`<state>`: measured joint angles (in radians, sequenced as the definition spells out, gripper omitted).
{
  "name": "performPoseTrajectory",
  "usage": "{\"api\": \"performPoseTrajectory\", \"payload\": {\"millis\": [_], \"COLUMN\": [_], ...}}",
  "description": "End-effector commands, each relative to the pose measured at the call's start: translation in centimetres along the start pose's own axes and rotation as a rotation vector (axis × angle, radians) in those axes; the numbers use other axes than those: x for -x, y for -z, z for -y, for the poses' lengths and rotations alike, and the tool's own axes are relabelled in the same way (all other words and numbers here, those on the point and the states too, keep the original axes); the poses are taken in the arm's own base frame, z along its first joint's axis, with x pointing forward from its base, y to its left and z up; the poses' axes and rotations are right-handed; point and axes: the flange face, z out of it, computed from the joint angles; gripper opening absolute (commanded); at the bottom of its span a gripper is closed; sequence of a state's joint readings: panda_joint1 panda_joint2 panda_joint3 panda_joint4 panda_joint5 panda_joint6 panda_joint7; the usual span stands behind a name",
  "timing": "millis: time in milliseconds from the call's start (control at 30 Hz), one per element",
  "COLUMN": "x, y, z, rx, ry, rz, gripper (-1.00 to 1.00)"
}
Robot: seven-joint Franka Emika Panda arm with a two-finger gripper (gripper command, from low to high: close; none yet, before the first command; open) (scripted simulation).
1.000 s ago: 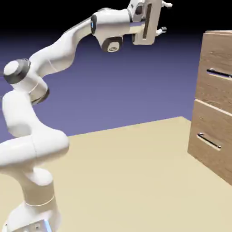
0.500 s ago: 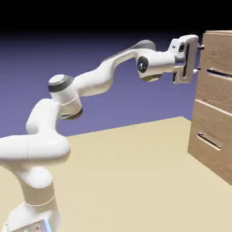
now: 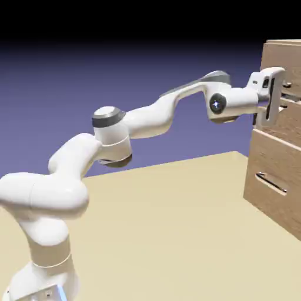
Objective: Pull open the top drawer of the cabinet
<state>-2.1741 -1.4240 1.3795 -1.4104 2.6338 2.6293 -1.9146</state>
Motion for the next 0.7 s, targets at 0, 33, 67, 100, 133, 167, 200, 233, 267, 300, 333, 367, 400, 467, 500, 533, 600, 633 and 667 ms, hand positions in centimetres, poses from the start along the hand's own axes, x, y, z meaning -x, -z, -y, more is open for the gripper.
{"api": "performPoseTrajectory", "payload": {"millis": [0,33,67,100,133,167,200,233,267,300,333,367,400,467,500,533,600,633,667], "x": [0.0,0.0,0.0,0.0,0.0,0.0,0.0,0.0,0.0,0.0,0.0,0.0,0.0,0.0,0.0,0.0,0.0,0.0,0.0], "y": [0.7,1.3,2.0,2.7,3.5,4.2,5.0,5.8,6.7,7.5,8.4,9.3,10.2,12.1,13.0,14.0,16.1,17.1,18.2], "z": [0.0,0.0,0.0,0.0,0.0,0.0,0.0,0.0,0.0,0.0,0.0,0.0,0.0,0.0,0.0,0.0,0.0,0.0,0.0], "rx": [0.000,0.000,0.000,0.000,0.000,0.000,0.000,0.000,0.000,0.000,0.000,0.000,0.000,0.000,0.000,0.000,0.000,0.000,0.000], "ry": [0.000,0.000,0.000,0.000,0.000,0.000,0.000,0.000,0.000,0.000,0.000,0.000,0.000,0.000,0.000,0.000,0.000,0.000,0.000], "rz": [0.000,0.000,0.000,0.000,0.000,0.000,0.000,0.000,0.000,0.000,0.000,0.000,0.000,0.000,0.000,0.000,0.000,0.000,0.000], "gripper": [-1.00,-1.00,-1.00,-1.00,-1.00,-1.00,-1.00,-1.00,-1.00,-1.00,-1.00,-1.00,-1.00,-1.00,-1.00,-1.00,-1.00,-1.00,-1.00]}}
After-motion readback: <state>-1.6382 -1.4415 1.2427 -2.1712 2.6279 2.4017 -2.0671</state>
